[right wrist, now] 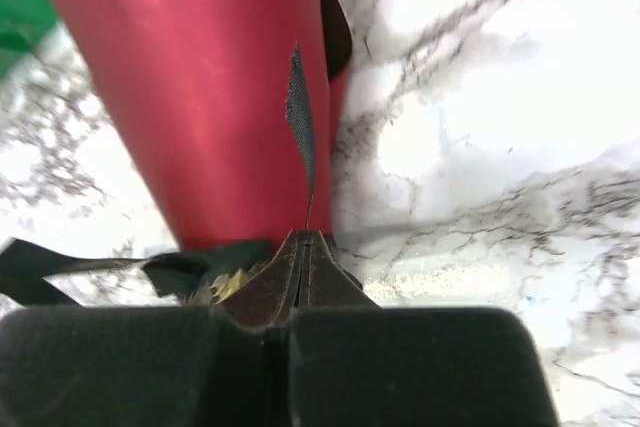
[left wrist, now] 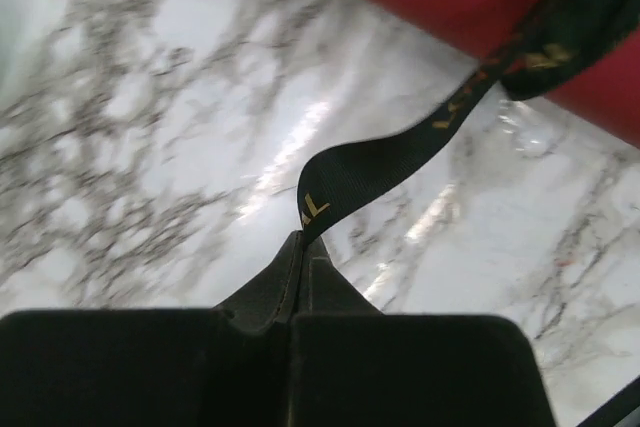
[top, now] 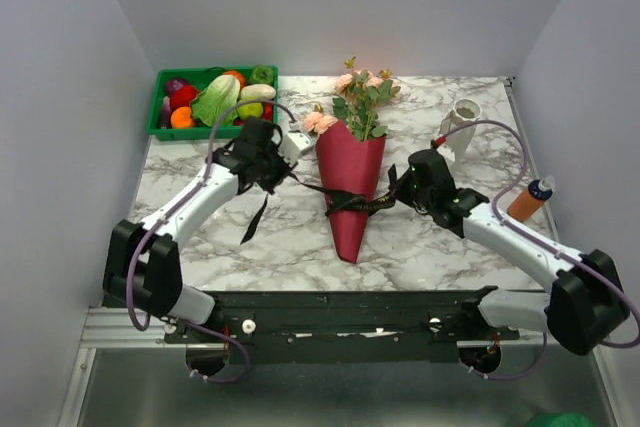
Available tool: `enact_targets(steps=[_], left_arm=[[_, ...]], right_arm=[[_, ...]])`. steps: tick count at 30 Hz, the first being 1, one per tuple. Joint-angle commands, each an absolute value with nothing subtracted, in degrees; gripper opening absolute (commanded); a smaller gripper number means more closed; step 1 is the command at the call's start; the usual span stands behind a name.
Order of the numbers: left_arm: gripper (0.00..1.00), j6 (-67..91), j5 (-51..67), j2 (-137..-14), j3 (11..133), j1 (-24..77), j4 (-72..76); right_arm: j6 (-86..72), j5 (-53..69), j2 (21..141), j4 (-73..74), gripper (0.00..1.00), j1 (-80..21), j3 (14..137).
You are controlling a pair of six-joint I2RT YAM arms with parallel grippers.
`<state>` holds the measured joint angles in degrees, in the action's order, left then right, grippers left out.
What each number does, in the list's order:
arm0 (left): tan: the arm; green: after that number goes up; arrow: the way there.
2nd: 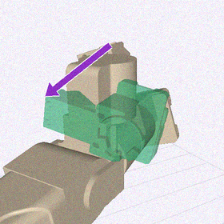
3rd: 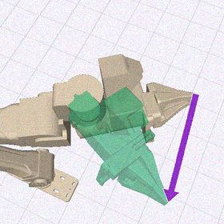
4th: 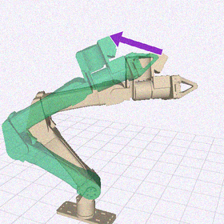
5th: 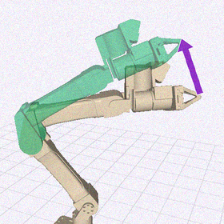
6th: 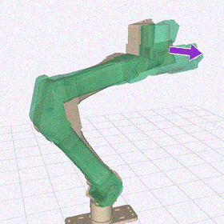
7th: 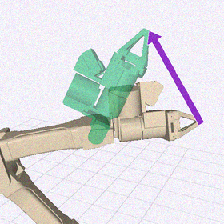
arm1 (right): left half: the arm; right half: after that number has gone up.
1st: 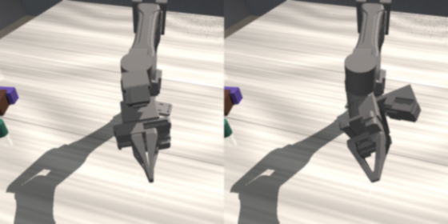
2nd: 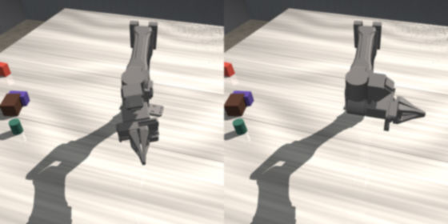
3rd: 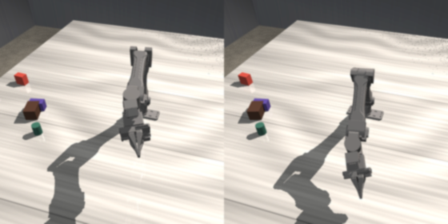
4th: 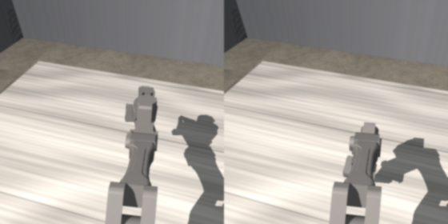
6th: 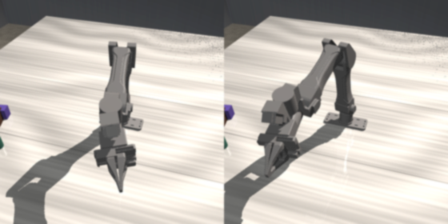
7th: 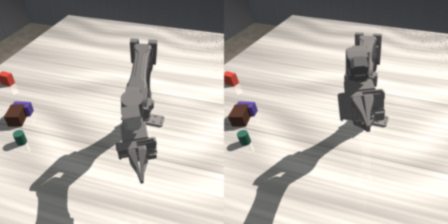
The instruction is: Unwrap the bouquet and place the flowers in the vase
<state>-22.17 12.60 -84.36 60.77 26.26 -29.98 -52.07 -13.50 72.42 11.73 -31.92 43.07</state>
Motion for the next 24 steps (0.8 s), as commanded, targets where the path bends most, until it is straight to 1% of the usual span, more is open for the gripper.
enact_targets(steps=[1,4,5,7,8,11,12,13,14,15,16,17,18,19,20,22,24], left_arm=[[0.00,-20.65,13.54,-78.32,65.56,15.77,-36.55],[0.00,-21.88,11.79,-74.19,64.60,10.30,-37.35],[0.00,-22.67,11.52,-72.27,64.16,6.80,-37.61],[0.00,-23.29,10.03,-70.85,62.76,2.39,-38.05],[0.00,-23.47,9.24,-69.80,62.41,-2.06,-38.06],[0.00,-23.99,6.16,-68.82,60.91,-7.98,-37.27],[0.00,-23.99,6.07,-68.82,60.65,-10.87,-37.18],[0.01,-23.99,6.15,-68.73,60.64,-12.12,-37.61],[0.13,-23.99,6.33,-68.38,60.82,-12.65,-37.97],[0.51,-23.99,6.42,-67.94,60.82,-13.09,-38.23],[0.70,-23.91,6.68,-67.33,60.73,-13.01,-38.49],[0.88,-23.82,8.33,-66.28,60.73,-13.01,-38.67],[0.99,-23.73,9.57,-65.92,61.25,-13.01,-38.93],[0.99,-23.82,11.41,-65.66,61.69,-12.92,-40.59],[0.99,-23.38,15.86,-65.48,62.40,-12.92,-41.39],[0.99,-23.20,20.19,-65.74,64.86,-12.40,-44.02],[0.99,-22.50,23.98,-66.36,67.05,-9.33,-45.08]], right_arm=[[-47.99,-22.49,65.40,18.45,0.01,-32.17,45.70],[-46.32,-26.18,60.93,20.47,0.01,-32.17,44.65],[-45.45,-27.76,60.04,21.17,0.01,-31.99,44.39],[-45.18,-29.43,57.85,22.49,0.03,-32.08,43.51],[-45.18,-30.75,57.22,23.72,0.04,-31.91,43.07],[-45.26,-33.91,54.24,25.57,0.05,-31.56,41.06],[-45.35,-34.53,53.53,25.92,0.07,-31.47,40.44],[-45.44,-35.24,52.92,26.36,0.12,-31.12,39.99],[-45.79,-36.55,51.69,27.76,0.38,-30.85,39.21],[-45.70,-36.82,51.07,28.30,0.54,-30.59,38.85],[-45.53,-37.17,50.54,28.65,0.69,-30.50,38.50],[-45.09,-37.87,50.02,29.52,0.88,-30.50,38.24],[-44.83,-38.14,48.97,29.79,0.93,-30.41,37.80],[-44.65,-38.41,48.52,30.14,0.97,-30.41,37.79],[-44.04,-38.76,48.08,30.76,1.00,-30.41,37.79],[-43.16,-39.20,46.94,31.11,1.00,-30.41,38.58],[-41.67,-40.60,46.15,31.81,1.00,-30.41,39.72]])
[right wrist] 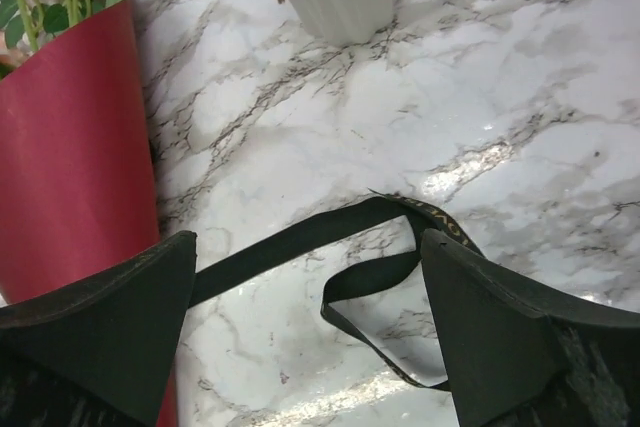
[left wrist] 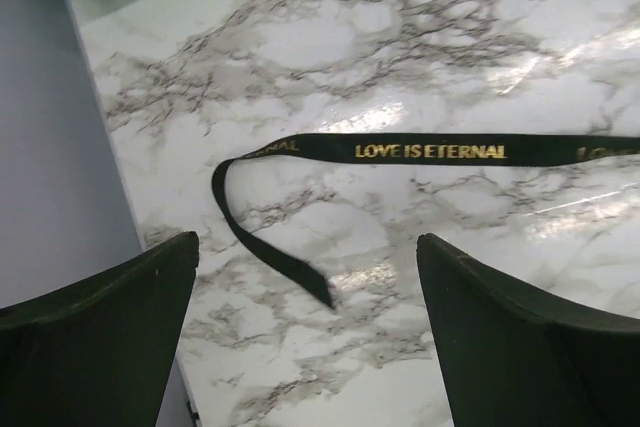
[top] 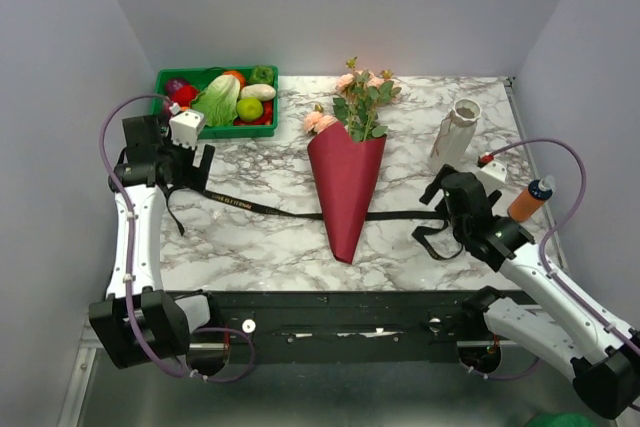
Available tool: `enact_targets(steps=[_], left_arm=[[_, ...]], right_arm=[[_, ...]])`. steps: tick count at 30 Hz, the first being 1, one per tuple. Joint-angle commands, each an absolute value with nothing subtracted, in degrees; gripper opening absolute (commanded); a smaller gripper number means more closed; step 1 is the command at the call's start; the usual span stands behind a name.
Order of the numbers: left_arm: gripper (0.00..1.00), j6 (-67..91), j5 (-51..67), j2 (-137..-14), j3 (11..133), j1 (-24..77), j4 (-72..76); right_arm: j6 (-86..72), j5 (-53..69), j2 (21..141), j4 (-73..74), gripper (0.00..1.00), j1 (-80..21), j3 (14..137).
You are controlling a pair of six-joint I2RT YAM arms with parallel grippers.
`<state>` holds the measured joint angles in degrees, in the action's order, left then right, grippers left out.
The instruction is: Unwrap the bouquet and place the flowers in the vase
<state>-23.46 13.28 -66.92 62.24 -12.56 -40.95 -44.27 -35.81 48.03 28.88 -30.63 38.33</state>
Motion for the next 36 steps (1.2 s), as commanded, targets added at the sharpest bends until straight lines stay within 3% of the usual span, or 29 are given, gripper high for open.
enact_targets(steps=[1,4,9,15,20,30,36], left_arm=[[0.99,-22.33,25.21,-66.71,67.76,-7.58,-45.61],[0.99,-21.36,30.66,-68.37,68.99,-0.81,-44.04],[0.99,-18.82,35.07,-81.10,74.07,10.35,-39.47],[0.99,-15.12,40.42,-100.79,87.33,13.53,-36.91],[0.99,-13.89,43.58,-111.95,94.21,15.82,-36.12],[0.95,-12.30,45.00,-125.85,111.86,18.81,-37.87],[0.89,-14.94,44.56,-126.65,110.57,20.65,-40.42]], right_arm=[[-41.05,-41.04,45.45,31.90,1.00,-30.41,41.29],[-38.59,-41.22,43.69,32.34,1.00,-30.41,44.63],[-33.42,-35.70,38.77,29.10,1.00,-30.41,45.36],[-25.59,-28.66,29.90,20.48,0.98,-30.41,41.40],[-22.94,-27.07,30.23,20.30,0.97,-30.41,42.27],[-22.67,-25.31,33.57,18.55,0.96,-30.50,41.92],[-22.68,-24.87,34.63,17.93,0.96,-30.41,42.45]])
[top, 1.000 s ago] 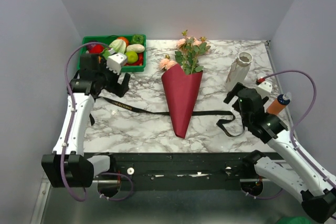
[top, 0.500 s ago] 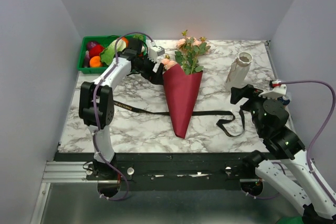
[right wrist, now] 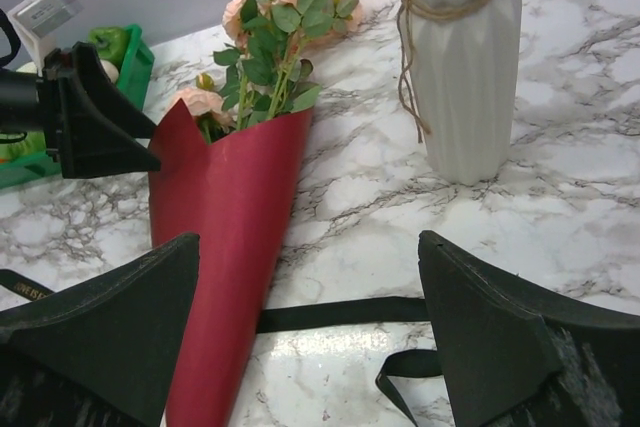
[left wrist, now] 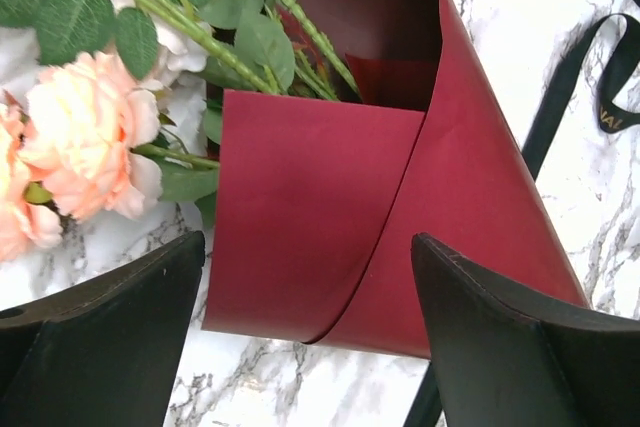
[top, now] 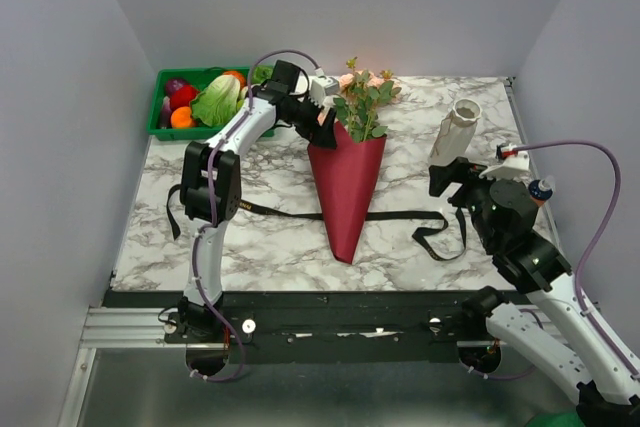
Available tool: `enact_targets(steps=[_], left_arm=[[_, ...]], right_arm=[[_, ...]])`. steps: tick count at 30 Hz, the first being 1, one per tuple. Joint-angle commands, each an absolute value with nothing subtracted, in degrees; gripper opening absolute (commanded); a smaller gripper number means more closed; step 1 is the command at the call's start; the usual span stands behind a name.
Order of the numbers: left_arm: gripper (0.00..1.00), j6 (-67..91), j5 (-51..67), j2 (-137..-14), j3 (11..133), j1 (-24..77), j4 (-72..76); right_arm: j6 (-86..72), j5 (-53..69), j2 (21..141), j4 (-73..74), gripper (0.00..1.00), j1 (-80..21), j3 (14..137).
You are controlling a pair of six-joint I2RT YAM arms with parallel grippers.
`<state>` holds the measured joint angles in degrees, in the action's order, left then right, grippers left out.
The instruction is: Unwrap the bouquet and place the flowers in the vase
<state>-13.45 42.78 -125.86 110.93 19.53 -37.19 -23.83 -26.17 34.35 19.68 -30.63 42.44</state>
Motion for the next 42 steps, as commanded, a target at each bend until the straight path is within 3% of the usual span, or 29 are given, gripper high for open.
enact_targets(steps=[1,5,9,14,22,28,36,42], left_arm=[[0.87,-15.20,44.56,-126.56,110.13,21.00,-41.04],[0.78,-14.94,42.81,-125.34,107.76,21.27,-39.47],[0.57,-14.42,41.23,-124.89,110.12,21.18,-40.16],[0.45,-13.45,39.29,-123.84,113.02,20.92,-40.34],[0.08,-12.22,40.78,-122.08,115.58,20.48,-43.42],[0.00,-12.83,43.59,-118.39,114.44,20.22,-45.61],[0.00,-12.13,46.93,-110.75,109.69,16.35,-46.23],[0.03,-8.18,51.15,-108.37,112.67,17.84,-47.11]], right_arm=[[-22.68,-24.87,34.80,17.93,0.96,-30.41,42.54],[-22.76,-23.82,34.89,17.75,0.96,-30.41,42.45],[-22.94,-23.20,34.54,17.67,0.95,-30.41,42.01],[-23.29,-22.24,33.66,17.67,0.94,-30.41,41.57],[-23.12,-20.74,32.70,17.58,0.87,-30.50,41.13],[-22.77,-20.83,31.64,17.58,0.85,-30.41,40.25],[-21.88,-21.44,30.94,17.58,0.86,-30.41,39.73],[-22.67,-22.15,30.76,17.58,0.86,-30.41,38.67]])
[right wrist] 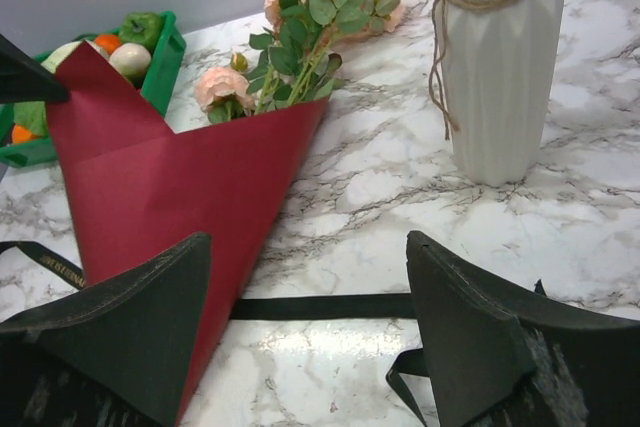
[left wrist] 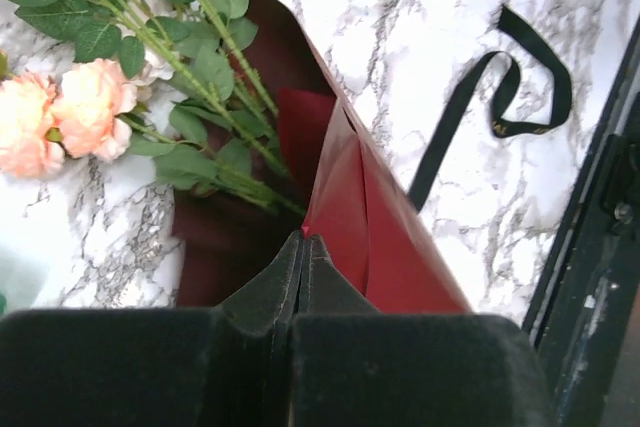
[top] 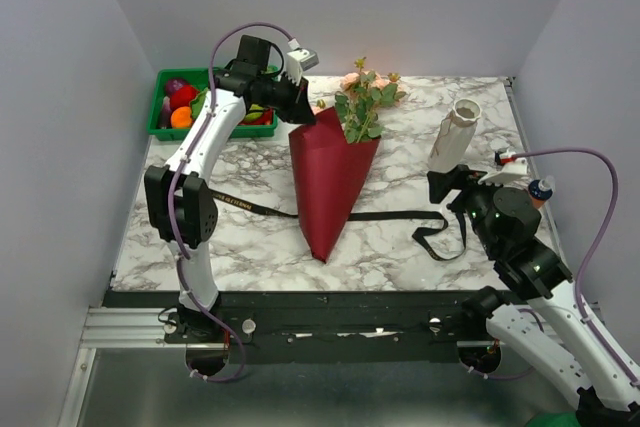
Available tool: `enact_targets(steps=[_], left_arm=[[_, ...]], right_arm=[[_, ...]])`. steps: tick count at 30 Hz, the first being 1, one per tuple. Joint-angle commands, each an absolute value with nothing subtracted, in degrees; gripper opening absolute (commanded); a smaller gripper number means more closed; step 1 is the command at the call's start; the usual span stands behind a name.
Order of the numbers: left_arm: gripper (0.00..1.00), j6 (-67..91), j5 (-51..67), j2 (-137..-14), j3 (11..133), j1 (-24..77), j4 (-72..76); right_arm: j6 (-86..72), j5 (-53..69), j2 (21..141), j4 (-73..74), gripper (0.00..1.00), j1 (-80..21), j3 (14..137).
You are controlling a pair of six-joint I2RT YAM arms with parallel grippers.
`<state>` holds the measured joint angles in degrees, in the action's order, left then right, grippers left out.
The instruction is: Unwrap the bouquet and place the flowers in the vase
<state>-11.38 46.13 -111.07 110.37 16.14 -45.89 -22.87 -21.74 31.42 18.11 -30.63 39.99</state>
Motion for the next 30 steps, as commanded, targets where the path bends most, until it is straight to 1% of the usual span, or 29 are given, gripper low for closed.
enact_targets(steps=[1,2,4,6,7,8,9,11,13,19,25,29,30], left_arm=[[0.05,-7.91,51.41,-108.20,113.02,18.97,-47.28],[0.08,-7.48,51.24,-107.76,113.38,19.68,-47.37],[0.20,-7.38,50.80,-107.40,113.91,20.82,-47.72],[0.46,-7.47,49.49,-107.14,113.99,22.32,-47.99],[0.52,-7.56,49.05,-107.05,113.91,22.67,-48.25],[0.59,-7.56,48.69,-106.96,113.91,22.68,-48.43],[0.78,-7.73,47.39,-106.96,113.73,22.68,-48.60],[0.99,-8.70,45.36,-106.79,113.21,22.41,-49.74],[0.99,-9.23,41.76,-106.26,111.37,21.36,-49.75],[0.99,-7.38,35.69,-103.01,103.11,15.13,-45.00],[0.99,-9.49,33.67,-99.94,98.36,14.77,-44.30],[0.99,-8.53,22.36,-97.91,96.07,13.89,-42.80],[0.99,-7.92,14.06,-97.48,95.72,13.02,-42.63]], right_arm=[[-22.76,-22.24,30.67,17.58,0.86,-30.41,38.67],[-22.76,-22.41,30.50,17.58,0.86,-30.41,38.58],[-22.76,-22.76,30.15,17.75,0.86,-30.41,38.58],[-22.68,-23.11,29.80,18.10,0.89,-30.41,38.41],[-22.85,-23.38,29.53,18.19,0.89,-30.41,38.41],[-22.76,-23.55,29.53,18.63,0.90,-30.50,38.41],[-22.85,-23.55,29.44,18.81,0.91,-30.41,38.32],[-23.03,-23.73,29.44,19.33,0.91,-30.41,38.32],[-23.11,-23.64,29.44,19.42,0.92,-30.41,38.32],[-22.94,-23.56,29.18,19.60,0.94,-30.41,38.76],[-22.24,-23.82,29.27,19.86,0.94,-30.41,39.99],[-21.62,-24.26,28.74,21.18,0.94,-30.41,40.69],[-21.27,-24.43,28.48,21.36,0.94,-30.41,40.61]])
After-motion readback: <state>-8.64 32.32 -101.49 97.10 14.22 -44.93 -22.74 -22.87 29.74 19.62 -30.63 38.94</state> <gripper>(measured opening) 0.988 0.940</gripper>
